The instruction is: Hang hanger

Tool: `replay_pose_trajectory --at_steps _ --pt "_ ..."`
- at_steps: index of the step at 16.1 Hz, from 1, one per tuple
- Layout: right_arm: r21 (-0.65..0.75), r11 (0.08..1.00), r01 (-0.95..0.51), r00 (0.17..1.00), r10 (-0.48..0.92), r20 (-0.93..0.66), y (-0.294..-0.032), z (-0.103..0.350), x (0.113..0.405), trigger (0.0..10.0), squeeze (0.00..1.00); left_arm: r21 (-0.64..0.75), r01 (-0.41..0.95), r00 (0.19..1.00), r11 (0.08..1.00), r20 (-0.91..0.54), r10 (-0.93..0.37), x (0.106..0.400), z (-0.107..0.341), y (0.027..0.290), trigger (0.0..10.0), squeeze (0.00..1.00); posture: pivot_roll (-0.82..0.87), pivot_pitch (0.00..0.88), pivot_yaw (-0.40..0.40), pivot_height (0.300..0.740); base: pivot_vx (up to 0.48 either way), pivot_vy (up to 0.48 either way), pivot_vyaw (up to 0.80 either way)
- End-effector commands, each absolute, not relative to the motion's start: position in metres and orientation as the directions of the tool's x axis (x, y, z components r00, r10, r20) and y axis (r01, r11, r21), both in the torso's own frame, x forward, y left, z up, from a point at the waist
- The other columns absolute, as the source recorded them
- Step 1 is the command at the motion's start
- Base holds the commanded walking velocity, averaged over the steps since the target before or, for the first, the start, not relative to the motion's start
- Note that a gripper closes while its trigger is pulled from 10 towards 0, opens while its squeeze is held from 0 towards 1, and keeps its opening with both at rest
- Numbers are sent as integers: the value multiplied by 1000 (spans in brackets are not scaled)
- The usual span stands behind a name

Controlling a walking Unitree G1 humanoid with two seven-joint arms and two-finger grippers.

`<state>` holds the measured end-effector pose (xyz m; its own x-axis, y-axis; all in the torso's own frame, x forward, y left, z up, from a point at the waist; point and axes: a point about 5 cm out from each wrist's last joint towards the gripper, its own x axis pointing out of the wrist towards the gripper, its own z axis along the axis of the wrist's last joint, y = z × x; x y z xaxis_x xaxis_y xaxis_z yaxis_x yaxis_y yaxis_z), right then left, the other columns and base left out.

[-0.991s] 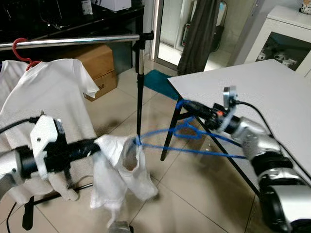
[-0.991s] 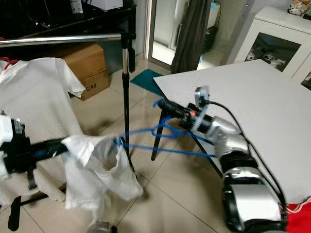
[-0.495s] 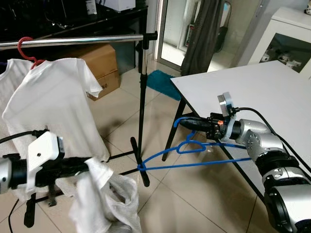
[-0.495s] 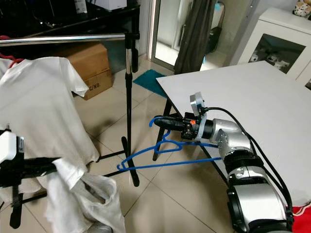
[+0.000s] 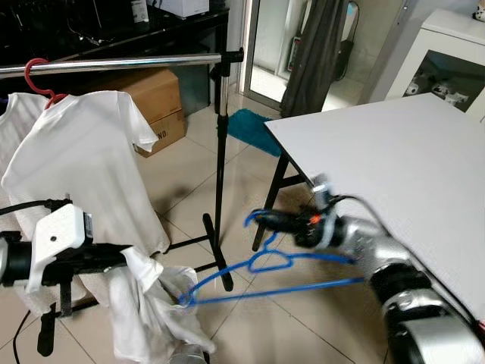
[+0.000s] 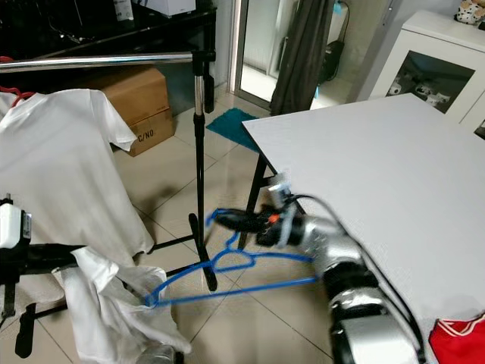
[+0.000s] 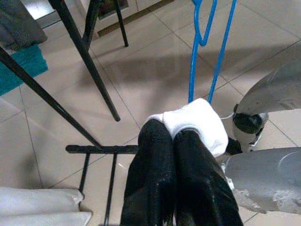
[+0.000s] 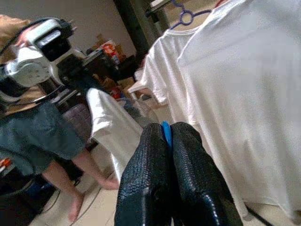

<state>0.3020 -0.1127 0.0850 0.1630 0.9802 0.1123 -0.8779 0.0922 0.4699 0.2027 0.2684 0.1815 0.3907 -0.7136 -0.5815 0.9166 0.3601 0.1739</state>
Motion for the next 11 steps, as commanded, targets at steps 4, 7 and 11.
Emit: replay_pose_trajectory --at_steps 4,7,11 --pt "423 236 -875 317 939 132 -100 93 315 10000 0 223 926 377 304 -589 -715 210 189 266 10000 0 196 0 -19 740 0 0 0" --pt "437 255 -862 350 924 152 -88 97 319 10000 0 237 927 374 289 -599 -708 214 186 267 10000 0 192 0 -24 740 0 0 0" --pt "478 185 -859 288 946 152 -76 91 309 10000 0 286 918 394 273 -605 -692 219 184 268 10000 0 189 0 -28 740 0 0 0"
